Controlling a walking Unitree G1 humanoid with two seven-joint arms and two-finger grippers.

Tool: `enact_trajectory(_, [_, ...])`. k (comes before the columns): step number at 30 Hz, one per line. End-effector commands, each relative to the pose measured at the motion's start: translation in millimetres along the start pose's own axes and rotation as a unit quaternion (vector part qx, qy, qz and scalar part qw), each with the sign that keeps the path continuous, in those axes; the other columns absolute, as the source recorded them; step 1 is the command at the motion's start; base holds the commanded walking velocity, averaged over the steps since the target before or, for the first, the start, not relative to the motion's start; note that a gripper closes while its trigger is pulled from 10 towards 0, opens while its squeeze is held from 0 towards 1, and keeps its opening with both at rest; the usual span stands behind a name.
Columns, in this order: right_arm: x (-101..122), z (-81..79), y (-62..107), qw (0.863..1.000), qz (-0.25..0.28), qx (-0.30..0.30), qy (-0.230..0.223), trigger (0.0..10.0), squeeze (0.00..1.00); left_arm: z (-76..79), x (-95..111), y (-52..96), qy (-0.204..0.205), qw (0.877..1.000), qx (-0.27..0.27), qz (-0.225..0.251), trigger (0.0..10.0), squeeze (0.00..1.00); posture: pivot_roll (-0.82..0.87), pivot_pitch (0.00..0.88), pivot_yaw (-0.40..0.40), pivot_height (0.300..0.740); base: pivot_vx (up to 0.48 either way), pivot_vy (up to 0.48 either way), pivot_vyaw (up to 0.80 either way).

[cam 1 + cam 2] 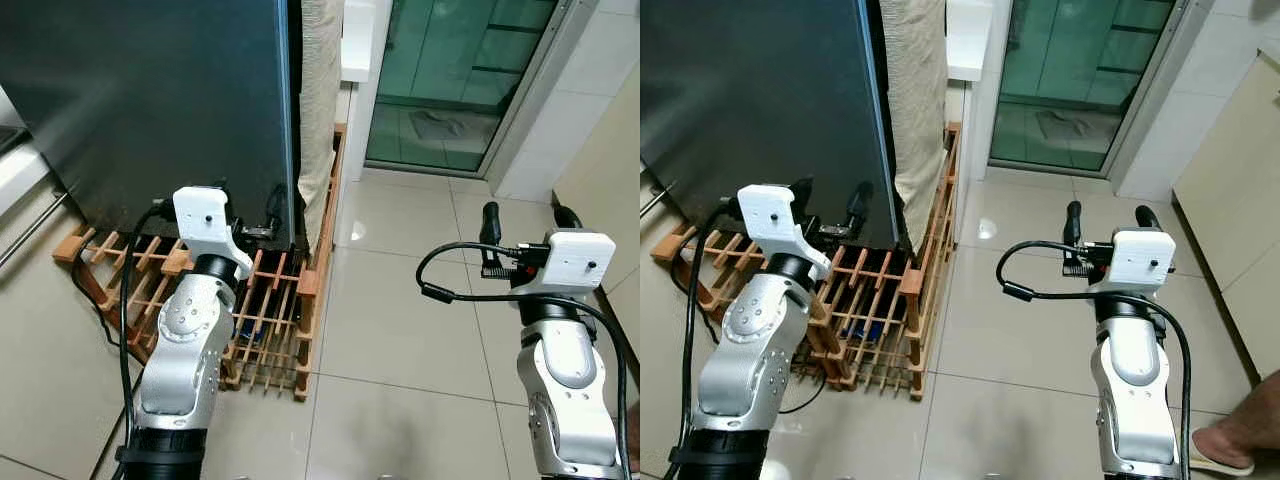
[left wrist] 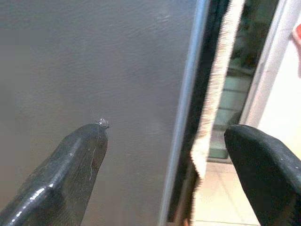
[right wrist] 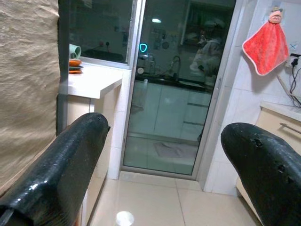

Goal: Restocking fridge

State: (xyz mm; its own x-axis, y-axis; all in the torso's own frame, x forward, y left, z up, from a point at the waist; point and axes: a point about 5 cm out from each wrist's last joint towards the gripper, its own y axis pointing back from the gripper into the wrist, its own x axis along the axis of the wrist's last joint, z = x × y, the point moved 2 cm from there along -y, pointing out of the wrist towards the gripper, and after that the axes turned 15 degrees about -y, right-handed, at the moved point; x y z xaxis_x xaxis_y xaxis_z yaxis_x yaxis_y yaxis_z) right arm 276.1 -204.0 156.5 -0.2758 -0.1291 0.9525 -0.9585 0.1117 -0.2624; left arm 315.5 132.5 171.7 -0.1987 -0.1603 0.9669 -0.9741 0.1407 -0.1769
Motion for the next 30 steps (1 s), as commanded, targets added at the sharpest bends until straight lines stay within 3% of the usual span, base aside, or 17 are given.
enact_trajectory(1, [-1, 0.0, 1.1, 1.000, -0.004, 0.004, 0.008, 10.0, 0.07, 1.6, 1, -2.8, -0.003, 1.000, -0.004, -0.003, 10.0, 0.00, -0.15, 0.000, -0.012, 0.740, 0.000, -0.480, 0.00])
enact_trajectory(8, [-1, 1.6, 1.7, 1.000, -0.004, 0.001, 0.010, 10.0, 0.07, 4.5, 3, -3.8, 0.007, 1.000, -0.007, 0.003, 10.0, 0.00, -0.16, 0.000, -0.005, 0.740, 0.000, -0.475, 0.00])
enact_trajectory(23, [1, -0.8, 0.9, 1.000, 0.001, 0.004, 0.012, 10.0, 0.07, 1.9, 4, -9.9, 0.017, 1.000, 0.012, 0.005, 10.0, 0.00, -0.16, 0.000, -0.005, 0.740, 0.000, 0.000, 0.00])
enact_trajectory(27, [25, -5.8, 1.6, 0.997, 0.060, 0.017, 0.046, 10.0, 0.07, -7.2, 12, -6.1, 0.032, 0.998, 0.037, 0.027, 10.0, 0.00, -0.17, 0.000, -0.004, 0.740, 0.000, 0.000, 0.00])
enact_trajectory(30, [44, -8.6, 7.8, 0.993, 0.099, 0.016, 0.061, 10.0, 0.07, -17.4, 30, 4.5, 0.025, 0.995, 0.062, 0.074, 10.0, 0.00, -0.17, 0.000, -0.009, 0.740, 0.000, 0.000, 0.00])
